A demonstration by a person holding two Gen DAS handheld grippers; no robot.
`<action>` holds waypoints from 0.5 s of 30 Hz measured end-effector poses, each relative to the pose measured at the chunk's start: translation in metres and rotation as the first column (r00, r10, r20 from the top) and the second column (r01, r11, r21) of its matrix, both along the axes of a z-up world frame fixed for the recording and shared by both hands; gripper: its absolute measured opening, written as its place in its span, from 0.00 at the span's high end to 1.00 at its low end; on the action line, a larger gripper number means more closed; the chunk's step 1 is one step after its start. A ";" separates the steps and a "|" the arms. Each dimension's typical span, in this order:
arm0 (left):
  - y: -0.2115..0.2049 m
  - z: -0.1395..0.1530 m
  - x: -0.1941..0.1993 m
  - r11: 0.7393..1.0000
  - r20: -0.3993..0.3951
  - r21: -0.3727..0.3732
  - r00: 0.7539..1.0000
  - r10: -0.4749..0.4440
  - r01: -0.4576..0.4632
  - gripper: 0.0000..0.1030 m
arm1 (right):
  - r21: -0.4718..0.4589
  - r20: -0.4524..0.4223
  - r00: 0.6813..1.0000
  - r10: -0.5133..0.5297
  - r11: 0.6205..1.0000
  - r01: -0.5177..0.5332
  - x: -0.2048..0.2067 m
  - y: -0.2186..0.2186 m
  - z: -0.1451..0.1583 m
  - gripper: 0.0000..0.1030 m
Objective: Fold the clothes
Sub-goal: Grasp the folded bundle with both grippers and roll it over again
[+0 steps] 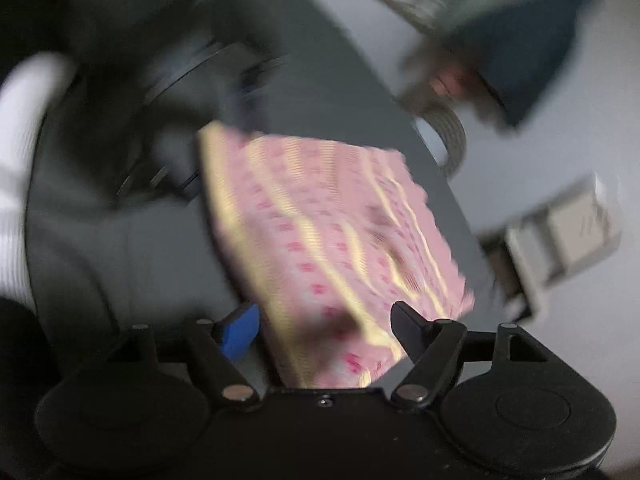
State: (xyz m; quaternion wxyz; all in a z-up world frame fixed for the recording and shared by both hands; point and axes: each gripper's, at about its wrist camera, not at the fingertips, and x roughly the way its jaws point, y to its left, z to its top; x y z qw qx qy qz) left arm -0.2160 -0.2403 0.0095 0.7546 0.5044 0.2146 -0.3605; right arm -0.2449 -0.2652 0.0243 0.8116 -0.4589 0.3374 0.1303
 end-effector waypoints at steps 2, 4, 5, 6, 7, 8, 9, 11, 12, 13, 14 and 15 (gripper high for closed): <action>-0.003 -0.002 -0.010 0.999 0.077 0.026 0.996 -0.044 0.043 0.28 | -0.130 0.018 0.998 0.062 0.990 -0.059 -0.004 0.020 -0.022 0.25; -0.008 -0.006 -0.015 0.995 0.097 0.055 0.992 -0.082 0.077 0.28 | -0.216 0.034 0.995 0.090 0.973 -0.081 0.001 0.031 -0.039 0.25; -0.011 -0.008 -0.018 0.993 0.105 0.071 0.989 -0.101 0.094 0.28 | -0.241 0.030 0.994 0.101 0.966 -0.090 0.004 0.035 -0.047 0.25; -0.013 -0.009 -0.019 0.991 0.112 0.078 0.987 -0.114 0.106 0.28 | -0.261 0.016 0.994 0.109 0.960 -0.101 0.008 0.038 -0.054 0.25; -0.015 -0.010 -0.020 0.989 0.118 0.086 0.985 -0.127 0.117 0.28 | -0.280 0.002 0.993 0.118 0.953 -0.113 0.012 0.042 -0.062 0.26; -0.018 -0.011 -0.022 0.987 0.124 0.093 0.982 -0.140 0.128 0.28 | -0.298 0.000 0.992 0.128 0.947 -0.122 0.015 0.044 -0.069 0.26; -0.020 -0.013 -0.023 0.985 0.130 0.101 0.980 -0.152 0.140 0.28 | -0.307 0.012 0.990 0.138 0.943 -0.128 0.016 0.044 -0.072 0.26; -0.025 -0.011 -0.022 0.984 0.142 0.097 0.977 -0.160 0.147 0.28 | -0.303 0.032 0.990 0.135 0.946 -0.119 0.019 0.042 -0.070 0.36; -0.028 -0.010 -0.022 0.984 0.148 0.093 0.975 -0.166 0.153 0.28 | -0.292 0.042 0.993 0.106 0.952 -0.089 0.024 0.039 -0.066 0.48; -0.031 -0.008 -0.022 0.983 0.153 0.089 0.973 -0.171 0.159 0.28 | -0.264 0.051 0.996 0.079 0.962 -0.063 0.028 0.035 -0.061 0.48; -0.033 -0.008 -0.022 0.982 0.164 0.086 0.970 -0.179 0.166 0.28 | -0.216 0.058 0.997 0.056 0.976 -0.042 0.032 0.031 -0.053 0.48; -0.037 -0.009 -0.021 0.980 0.175 0.092 0.966 -0.190 0.176 0.28 | -0.182 0.064 0.997 0.039 0.983 -0.026 0.035 0.028 -0.046 0.48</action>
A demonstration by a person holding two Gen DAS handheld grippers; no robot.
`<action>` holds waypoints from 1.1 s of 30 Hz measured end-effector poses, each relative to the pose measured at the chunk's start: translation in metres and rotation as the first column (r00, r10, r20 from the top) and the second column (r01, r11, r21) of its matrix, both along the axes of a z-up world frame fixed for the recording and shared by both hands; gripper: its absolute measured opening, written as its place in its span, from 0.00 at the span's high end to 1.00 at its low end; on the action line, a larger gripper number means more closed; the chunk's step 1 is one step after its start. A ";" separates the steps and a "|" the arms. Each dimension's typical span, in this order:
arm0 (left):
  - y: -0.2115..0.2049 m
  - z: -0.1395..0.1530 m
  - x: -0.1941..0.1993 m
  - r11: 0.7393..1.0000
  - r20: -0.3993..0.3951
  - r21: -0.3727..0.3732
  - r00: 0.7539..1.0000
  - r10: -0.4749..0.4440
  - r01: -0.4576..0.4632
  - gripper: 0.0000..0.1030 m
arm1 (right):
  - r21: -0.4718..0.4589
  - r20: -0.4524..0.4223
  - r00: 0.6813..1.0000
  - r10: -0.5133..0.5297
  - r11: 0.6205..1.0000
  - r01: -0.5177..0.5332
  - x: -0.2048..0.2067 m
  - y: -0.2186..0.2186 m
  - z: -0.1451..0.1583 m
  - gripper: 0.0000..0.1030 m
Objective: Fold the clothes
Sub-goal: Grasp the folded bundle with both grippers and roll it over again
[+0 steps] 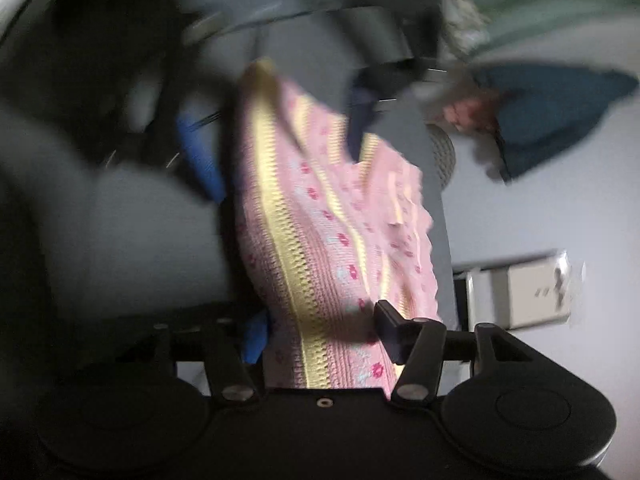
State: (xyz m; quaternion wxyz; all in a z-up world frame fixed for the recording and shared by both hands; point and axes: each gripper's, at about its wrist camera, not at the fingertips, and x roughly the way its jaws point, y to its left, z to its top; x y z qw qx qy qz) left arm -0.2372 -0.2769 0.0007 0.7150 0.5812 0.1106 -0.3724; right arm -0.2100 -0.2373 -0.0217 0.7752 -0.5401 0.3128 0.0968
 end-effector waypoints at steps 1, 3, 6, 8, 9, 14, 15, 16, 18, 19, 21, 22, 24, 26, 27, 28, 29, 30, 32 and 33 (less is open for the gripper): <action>-0.003 -0.001 0.001 1.000 0.012 0.004 1.000 -0.011 0.011 0.28 | 0.016 0.006 1.000 -0.008 1.000 0.008 0.002 -0.002 0.005 0.47; -0.010 -0.006 0.002 0.999 0.056 0.014 0.998 -0.035 0.034 0.28 | 0.035 0.022 1.000 -0.010 0.999 0.010 0.004 -0.006 0.014 0.46; -0.021 -0.012 0.005 0.997 0.123 0.030 0.990 -0.071 0.068 0.27 | 0.068 0.042 0.999 -0.021 0.997 0.018 0.009 -0.013 0.027 0.44; -0.028 -0.015 0.006 0.994 0.170 0.043 0.980 -0.103 0.097 0.22 | 0.078 0.053 0.998 -0.017 0.997 0.012 0.010 -0.016 0.031 0.42; -0.031 -0.016 0.007 0.992 0.195 0.050 0.973 -0.124 0.116 0.21 | 0.080 0.058 0.998 -0.012 0.997 0.007 0.011 -0.018 0.033 0.41; -0.041 -0.002 0.023 0.988 0.129 0.009 0.980 -0.153 0.153 0.22 | 0.076 0.087 0.996 0.015 0.997 -0.022 0.011 -0.024 0.033 0.31; -0.043 0.004 0.029 0.990 0.088 -0.018 0.987 -0.134 0.136 0.25 | 0.074 0.090 0.996 0.021 0.997 -0.028 0.010 -0.024 0.032 0.28; -0.045 0.011 0.035 0.992 0.046 -0.043 0.992 -0.117 0.119 0.34 | 0.075 0.090 0.996 0.027 0.997 -0.034 0.008 -0.025 0.030 0.27; -0.047 0.023 0.045 0.993 -0.019 -0.082 0.996 -0.089 0.087 0.46 | 0.066 0.094 0.995 0.040 0.997 -0.047 0.004 -0.026 0.026 0.22; -0.047 0.027 0.050 0.993 -0.042 -0.095 0.996 -0.078 0.074 0.50 | 0.043 0.102 0.993 0.052 0.997 -0.057 0.001 -0.025 0.022 0.18; -0.048 0.036 0.059 0.992 -0.079 -0.119 0.995 -0.056 0.047 0.50 | -0.006 0.116 0.990 0.075 0.997 -0.074 -0.006 -0.024 0.014 0.06; -0.048 0.039 0.063 0.991 -0.093 -0.129 0.995 -0.044 0.032 0.50 | -0.039 0.117 0.989 0.085 0.996 -0.081 -0.008 -0.022 0.008 0.03; -0.048 0.047 0.070 0.987 -0.121 -0.159 0.992 -0.023 0.003 0.50 | -0.112 0.108 0.991 0.082 0.991 -0.070 -0.008 -0.019 -0.004 0.01; -0.049 0.052 0.075 0.983 -0.142 -0.181 0.990 -0.010 -0.016 0.50 | -0.187 0.117 0.990 0.074 0.981 -0.051 -0.003 -0.015 -0.017 0.01; -0.050 0.054 0.077 0.982 -0.149 -0.188 0.989 -0.008 -0.021 0.50 | -0.226 0.139 0.987 0.076 0.973 -0.043 0.002 -0.014 -0.022 0.01; -0.053 0.055 0.080 0.981 -0.152 -0.192 0.988 -0.007 -0.023 0.50 | -0.261 0.168 0.982 0.082 0.965 -0.036 0.006 -0.012 -0.026 0.00; -0.039 0.053 0.088 0.981 -0.154 -0.194 0.988 -0.006 -0.024 0.50 | -0.292 0.191 0.978 0.088 0.956 -0.029 0.011 -0.012 -0.030 0.00; -0.037 0.051 0.090 0.981 -0.155 -0.193 0.988 -0.009 -0.021 0.50 | -0.317 0.208 0.974 0.091 0.948 -0.021 0.017 -0.012 -0.033 0.01; -0.035 0.044 0.092 0.983 -0.147 -0.182 0.989 -0.019 -0.008 0.50 | -0.316 0.199 0.977 0.071 0.949 -0.005 0.029 -0.015 -0.034 0.03; -0.031 0.039 0.094 0.985 -0.144 -0.175 0.989 -0.023 -0.002 0.50 | -0.292 0.180 0.982 0.049 0.956 0.006 0.035 -0.018 -0.032 0.21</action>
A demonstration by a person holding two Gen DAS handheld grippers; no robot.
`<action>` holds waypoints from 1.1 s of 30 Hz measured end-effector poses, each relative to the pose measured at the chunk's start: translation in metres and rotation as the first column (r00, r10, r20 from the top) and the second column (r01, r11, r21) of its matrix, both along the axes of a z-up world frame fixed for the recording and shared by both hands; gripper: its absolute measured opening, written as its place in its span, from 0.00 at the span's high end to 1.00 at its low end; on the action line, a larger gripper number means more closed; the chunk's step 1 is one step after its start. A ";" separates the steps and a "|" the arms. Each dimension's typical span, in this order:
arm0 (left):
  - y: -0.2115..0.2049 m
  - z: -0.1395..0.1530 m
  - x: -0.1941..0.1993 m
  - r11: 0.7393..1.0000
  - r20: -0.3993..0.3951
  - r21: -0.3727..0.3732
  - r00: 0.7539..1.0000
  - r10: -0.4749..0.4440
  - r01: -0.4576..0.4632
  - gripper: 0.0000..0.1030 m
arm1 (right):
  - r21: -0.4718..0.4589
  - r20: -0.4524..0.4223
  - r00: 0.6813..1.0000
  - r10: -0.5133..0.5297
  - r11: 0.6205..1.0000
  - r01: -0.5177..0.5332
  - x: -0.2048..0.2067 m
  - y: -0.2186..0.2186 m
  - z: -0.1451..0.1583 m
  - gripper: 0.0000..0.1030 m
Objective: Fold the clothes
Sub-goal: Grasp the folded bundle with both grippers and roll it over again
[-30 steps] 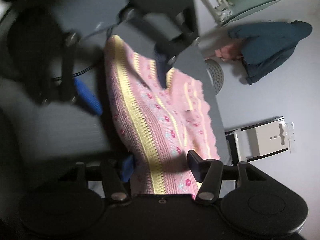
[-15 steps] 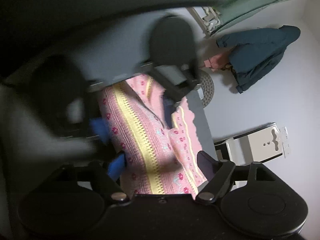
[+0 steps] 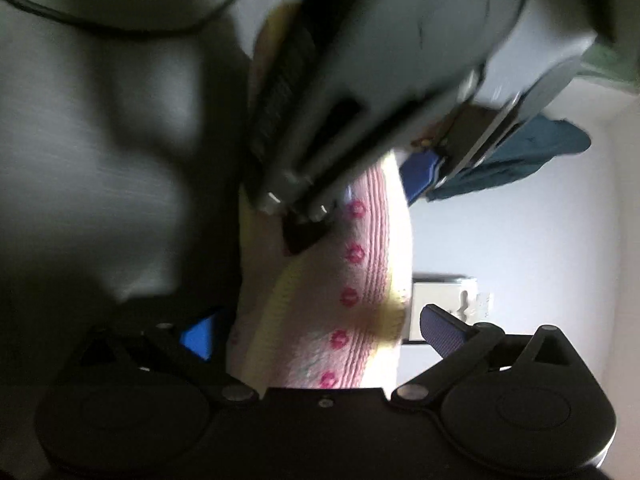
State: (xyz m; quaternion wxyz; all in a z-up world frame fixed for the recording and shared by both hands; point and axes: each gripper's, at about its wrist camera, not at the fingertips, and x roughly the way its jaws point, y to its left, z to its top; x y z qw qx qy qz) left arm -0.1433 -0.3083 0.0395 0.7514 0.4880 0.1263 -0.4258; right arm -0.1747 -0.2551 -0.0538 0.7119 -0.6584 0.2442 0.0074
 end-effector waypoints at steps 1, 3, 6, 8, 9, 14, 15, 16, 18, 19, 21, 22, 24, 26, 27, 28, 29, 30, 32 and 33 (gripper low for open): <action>0.000 -0.005 -0.001 1.000 0.014 0.012 1.000 -0.010 0.010 0.49 | 0.042 -0.029 0.999 -0.023 0.999 0.024 0.005 -0.003 0.005 0.36; 0.000 -0.016 -0.012 0.998 0.079 0.045 0.996 -0.048 0.044 0.48 | 0.106 -0.070 0.997 -0.037 0.993 0.044 0.010 -0.007 0.015 0.49; -0.002 -0.041 -0.029 0.984 0.244 0.149 0.960 -0.134 0.099 0.13 | 0.143 -0.095 0.995 -0.007 0.989 0.021 0.007 -0.011 0.027 0.59; -0.005 -0.060 -0.041 0.962 0.357 0.237 0.910 -0.213 0.132 0.12 | 0.169 -0.124 0.992 0.003 0.985 0.018 0.007 -0.014 0.035 0.62; -0.006 -0.063 -0.041 0.957 0.356 0.254 0.907 -0.225 0.138 0.12 | 0.187 -0.143 0.990 -0.001 0.982 0.028 0.008 -0.015 0.039 0.64; -0.014 -0.055 -0.032 0.963 0.269 0.238 0.943 -0.194 0.130 0.48 | 0.245 -0.175 0.984 -0.006 0.968 0.050 0.012 -0.017 0.063 0.65; -0.014 -0.049 -0.031 0.964 0.263 0.235 0.947 -0.184 0.122 0.57 | 0.250 -0.184 0.983 -0.001 0.967 0.048 0.012 -0.017 0.067 0.65; -0.015 -0.044 -0.030 0.966 0.258 0.233 0.950 -0.174 0.114 0.62 | 0.248 -0.188 0.982 0.007 0.968 0.041 0.009 -0.017 0.069 0.65; -0.012 -0.032 -0.031 0.968 0.211 0.224 0.964 -0.164 0.115 0.67 | 0.239 -0.193 0.981 0.022 0.971 0.025 0.002 -0.014 0.075 0.65; -0.010 -0.027 -0.033 0.968 0.197 0.221 0.966 -0.165 0.120 0.67 | 0.247 -0.205 0.978 0.028 0.969 0.024 -0.004 -0.012 0.078 0.65; -0.003 -0.021 -0.043 0.964 0.174 0.225 0.968 -0.183 0.142 0.68 | 0.262 -0.228 0.973 0.039 0.965 0.023 -0.016 -0.007 0.085 0.65; 0.001 -0.017 -0.049 0.962 0.163 0.227 0.968 -0.192 0.153 0.68 | 0.270 -0.240 0.970 0.044 0.963 0.023 -0.022 -0.005 0.089 0.65; 0.011 -0.008 -0.067 0.954 0.093 0.233 0.973 -0.213 0.187 0.68 | 0.287 -0.270 0.961 0.056 0.957 0.025 -0.034 -0.003 0.095 0.65; 0.019 0.003 -0.086 0.946 0.006 0.238 0.973 -0.229 0.221 0.68 | 0.332 -0.337 0.939 0.067 0.942 0.052 -0.052 0.001 0.103 0.65; 0.023 0.009 -0.096 0.941 -0.039 0.239 0.971 -0.238 0.240 0.68 | 0.352 -0.370 0.926 0.076 0.934 0.064 -0.063 0.005 0.108 0.65; 0.027 0.015 -0.105 0.936 -0.084 0.238 0.966 -0.246 0.259 0.68 | 0.368 -0.401 0.912 0.090 0.927 0.070 -0.074 0.007 0.113 0.65; 0.032 0.024 -0.115 0.932 -0.155 0.230 0.956 -0.250 0.281 0.68 | 0.393 -0.434 0.895 0.103 0.915 0.085 -0.083 0.009 0.118 0.65; 0.035 0.030 -0.120 0.929 -0.216 0.222 0.944 -0.250 0.297 0.68 | 0.424 -0.469 0.876 0.115 0.899 0.109 -0.091 0.010 0.125 0.65; 0.041 0.043 -0.126 0.920 -0.371 0.200 0.895 -0.246 0.336 0.68 | 0.482 -0.536 0.832 0.142 0.861 0.163 -0.106 0.011 0.137 0.65; 0.042 0.046 -0.126 0.916 -0.420 0.195 0.874 -0.245 0.350 0.68 | 0.505 -0.563 0.812 0.155 0.843 0.189 -0.109 0.010 0.141 0.65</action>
